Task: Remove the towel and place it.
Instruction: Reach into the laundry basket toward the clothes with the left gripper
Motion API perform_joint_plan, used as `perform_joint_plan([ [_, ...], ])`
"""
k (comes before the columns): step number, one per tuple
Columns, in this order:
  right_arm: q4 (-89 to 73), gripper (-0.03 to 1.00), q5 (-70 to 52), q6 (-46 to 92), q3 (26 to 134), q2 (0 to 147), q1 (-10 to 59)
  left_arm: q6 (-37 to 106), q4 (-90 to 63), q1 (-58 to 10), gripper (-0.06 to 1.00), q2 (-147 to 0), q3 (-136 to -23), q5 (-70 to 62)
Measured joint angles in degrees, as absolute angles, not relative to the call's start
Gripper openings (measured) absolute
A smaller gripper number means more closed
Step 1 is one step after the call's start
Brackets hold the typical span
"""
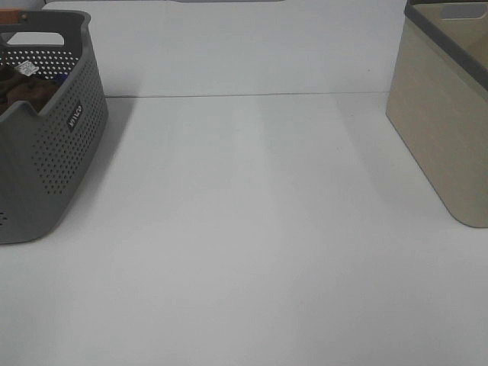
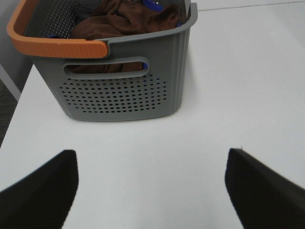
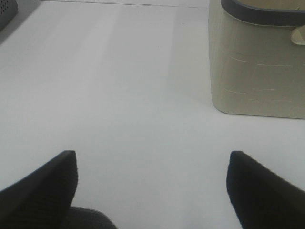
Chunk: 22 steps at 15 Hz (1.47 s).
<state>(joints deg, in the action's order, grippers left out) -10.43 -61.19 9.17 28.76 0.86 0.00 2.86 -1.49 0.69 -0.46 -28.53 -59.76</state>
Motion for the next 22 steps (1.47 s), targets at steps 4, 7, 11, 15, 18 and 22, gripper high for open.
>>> perform_joint_plan([
  [4,-10.43,0.81,-61.19,9.17,28.76,0.86,0.0,2.86,-1.49,0.69,0.8,-0.46,-28.53,-59.76],
  [7,-10.43,0.81,-61.19,9.17,28.76,0.86,0.0,2.86,-1.49,0.69,0.8,-0.46,-28.53,-59.76],
  [11,-10.43,0.81,-61.19,9.17,28.76,0.86,0.0,2.86,-1.49,0.69,0.8,-0.46,-28.53,-59.76],
  [15,-10.43,0.81,-61.19,9.17,28.76,0.86,0.0,2.86,-1.49,0.69,0.8,-0.46,-28.53,-59.76],
  [18,-10.43,0.81,-61.19,9.17,28.76,0.86,0.0,2.86,-1.49,0.69,0.8,-0.46,-28.53,-59.76],
  [22,-10.43,0.81,-61.19,9.17,28.76,0.86,0.0,2.86,-1.49,0.69,0.8,-0.46,-28.53,-59.76],
])
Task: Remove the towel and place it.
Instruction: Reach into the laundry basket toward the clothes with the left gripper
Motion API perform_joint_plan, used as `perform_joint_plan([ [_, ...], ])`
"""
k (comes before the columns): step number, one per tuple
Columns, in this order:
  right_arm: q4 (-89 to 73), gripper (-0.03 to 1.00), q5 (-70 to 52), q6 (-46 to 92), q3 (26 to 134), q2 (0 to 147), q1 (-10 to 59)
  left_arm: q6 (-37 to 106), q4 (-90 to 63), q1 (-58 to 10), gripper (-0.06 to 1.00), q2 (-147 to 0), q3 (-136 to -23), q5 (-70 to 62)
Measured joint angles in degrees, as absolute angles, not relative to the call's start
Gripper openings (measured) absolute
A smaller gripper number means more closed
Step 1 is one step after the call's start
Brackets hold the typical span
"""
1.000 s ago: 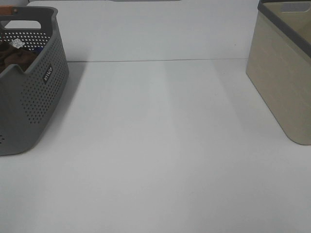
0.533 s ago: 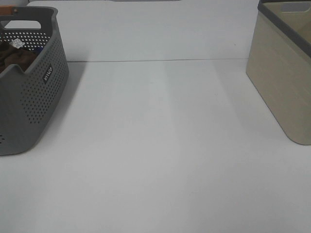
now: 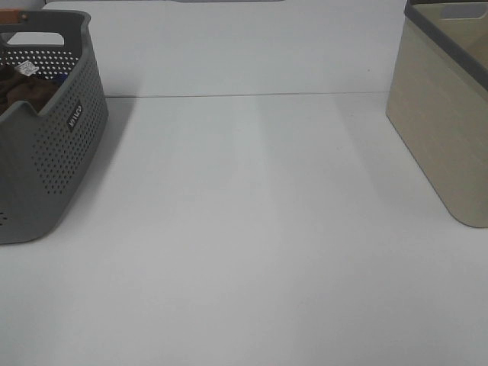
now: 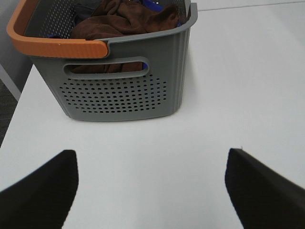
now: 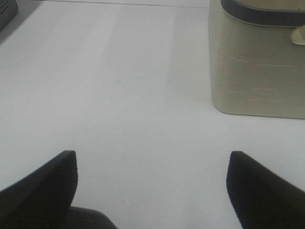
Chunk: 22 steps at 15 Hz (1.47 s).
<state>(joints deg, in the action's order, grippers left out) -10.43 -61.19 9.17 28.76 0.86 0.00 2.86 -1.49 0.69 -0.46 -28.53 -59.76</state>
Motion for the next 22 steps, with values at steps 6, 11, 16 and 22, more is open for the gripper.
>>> perform_joint_plan([
  [6,-10.43,0.81,-61.19,9.17,28.76,0.86,0.0,2.86,-1.49,0.69,0.8,-0.46,-28.53,-59.76],
  [11,-10.43,0.81,-61.19,9.17,28.76,0.86,0.0,2.86,-1.49,0.69,0.8,-0.46,-28.53,-59.76],
  [16,-10.43,0.81,-61.19,9.17,28.76,0.86,0.0,2.86,-1.49,0.69,0.8,-0.46,-28.53,-59.76],
  [22,-10.43,0.81,-61.19,9.17,28.76,0.86,0.0,2.86,-1.49,0.69,0.8,-0.46,-28.53,-59.76],
])
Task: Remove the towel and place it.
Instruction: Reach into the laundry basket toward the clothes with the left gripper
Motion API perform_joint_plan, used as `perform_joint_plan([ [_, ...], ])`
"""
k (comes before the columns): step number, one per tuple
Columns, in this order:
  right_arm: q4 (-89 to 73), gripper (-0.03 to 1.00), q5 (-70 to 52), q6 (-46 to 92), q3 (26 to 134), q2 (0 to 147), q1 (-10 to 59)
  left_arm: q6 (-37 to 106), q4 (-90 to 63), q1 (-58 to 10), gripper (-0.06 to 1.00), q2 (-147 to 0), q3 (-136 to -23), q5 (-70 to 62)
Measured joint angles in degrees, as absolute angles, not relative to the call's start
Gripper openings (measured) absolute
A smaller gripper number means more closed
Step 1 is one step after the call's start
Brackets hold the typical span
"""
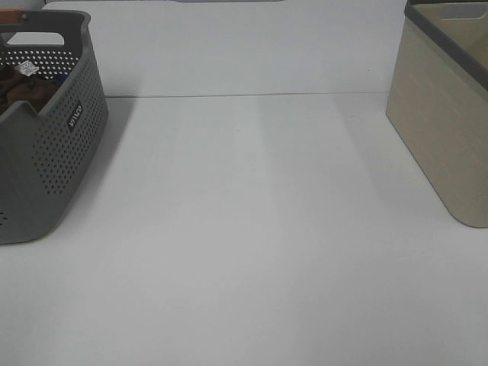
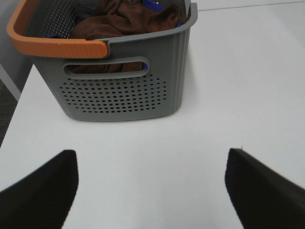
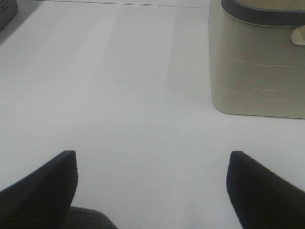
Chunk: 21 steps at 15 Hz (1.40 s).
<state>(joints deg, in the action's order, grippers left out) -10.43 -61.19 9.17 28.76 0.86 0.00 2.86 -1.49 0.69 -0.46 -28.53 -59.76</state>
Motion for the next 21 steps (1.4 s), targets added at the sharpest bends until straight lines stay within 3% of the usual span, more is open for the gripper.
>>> perform_joint_plan([
  [5,-10.43,0.81,-61.19,9.17,28.76,0.86,0.0,1.2,-0.97,0.69,0.78,-1.26,-29.85,-57.07],
  [11,-10.43,0.81,-61.19,9.17,28.76,0.86,0.0,-2.69,7.85,0.69,0.63,-18.74,-32.14,-30.37],
  [12,-10.43,0.81,-61.19,9.17,28.76,0.86,0.0,-6.07,11.63,0.69,0.62,-30.31,-37.07,-28.25],
  [16,-10.43,0.81,-61.19,9.17,28.76,0.86,0.0,-10.26,13.98,0.69,0.62,-53.57,-53.97,-35.7],
  [21,-10.43,0.81,-61.19,9.17,28.76,0.86,0.0,-12.26,19.37,0.74,0.62,-84.0,-82.05,-53.29],
])
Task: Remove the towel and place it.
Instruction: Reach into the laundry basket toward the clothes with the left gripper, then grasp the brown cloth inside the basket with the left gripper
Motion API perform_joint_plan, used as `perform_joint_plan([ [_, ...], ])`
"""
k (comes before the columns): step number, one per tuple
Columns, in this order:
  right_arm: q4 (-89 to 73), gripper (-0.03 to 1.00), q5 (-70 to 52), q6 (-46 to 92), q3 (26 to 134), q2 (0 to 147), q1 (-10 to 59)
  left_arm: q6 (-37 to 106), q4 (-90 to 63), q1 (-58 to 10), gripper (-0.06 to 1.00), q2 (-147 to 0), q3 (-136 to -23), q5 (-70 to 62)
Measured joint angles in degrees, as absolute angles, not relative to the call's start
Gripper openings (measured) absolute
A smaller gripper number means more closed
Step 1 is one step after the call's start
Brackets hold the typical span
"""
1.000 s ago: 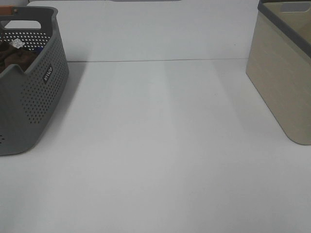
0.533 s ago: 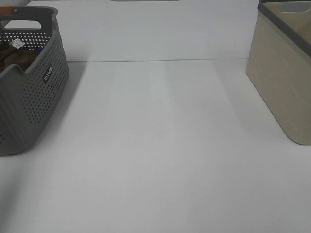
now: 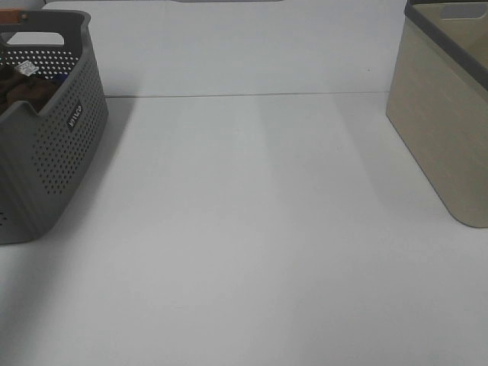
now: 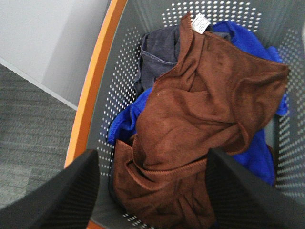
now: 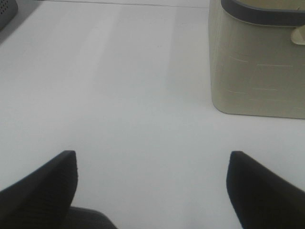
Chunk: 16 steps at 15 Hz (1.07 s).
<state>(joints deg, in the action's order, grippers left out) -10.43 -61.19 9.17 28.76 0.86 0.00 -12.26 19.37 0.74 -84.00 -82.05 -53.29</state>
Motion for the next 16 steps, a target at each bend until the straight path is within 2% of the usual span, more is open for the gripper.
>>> perform_joint_plan([
  [4,-10.43,0.81,-61.19,9.17,28.76,0.86,0.0,-12.43,21.2,2.46,0.62,-104.56,-102.73,-61.76],
  [9,-10.43,0.81,-61.19,9.17,28.76,0.86,0.0,-11.52,21.43,3.55,0.62,-125.54,-124.05,-61.36],
  [11,-10.43,0.81,-61.19,9.17,28.76,0.86,0.0,-11.34,21.31,3.55,0.62,-131.44,-127.54,-58.79],
  [12,-10.43,0.81,-61.19,9.17,28.76,0.86,0.0,-11.34,20.17,3.55,0.62,-134.82,-127.83,-53.17],
  [16,-10.43,0.81,-61.19,9.17,28.76,0.86,0.0,-11.34,18.85,3.55,0.62,-138.54,-127.88,-45.44],
])
